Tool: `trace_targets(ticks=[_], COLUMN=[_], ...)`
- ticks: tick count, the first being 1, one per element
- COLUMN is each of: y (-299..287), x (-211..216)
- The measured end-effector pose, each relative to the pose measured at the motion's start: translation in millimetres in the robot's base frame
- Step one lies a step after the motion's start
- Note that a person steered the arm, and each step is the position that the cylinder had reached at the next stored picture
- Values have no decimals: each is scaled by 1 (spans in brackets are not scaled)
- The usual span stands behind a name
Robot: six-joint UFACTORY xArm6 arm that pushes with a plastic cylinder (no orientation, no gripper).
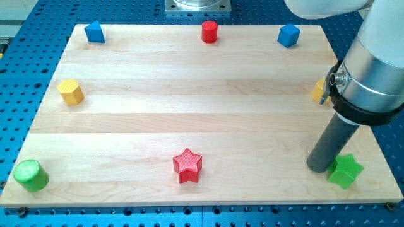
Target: Move your arm away from the green star
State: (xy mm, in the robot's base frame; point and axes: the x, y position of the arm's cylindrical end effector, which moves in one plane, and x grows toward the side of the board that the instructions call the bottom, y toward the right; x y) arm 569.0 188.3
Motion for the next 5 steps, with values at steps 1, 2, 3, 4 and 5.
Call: trace_targets(ticks=[1, 2, 3, 4, 5], y=[0, 0, -2, -10, -5], x=[-2, -4, -4, -7, -13])
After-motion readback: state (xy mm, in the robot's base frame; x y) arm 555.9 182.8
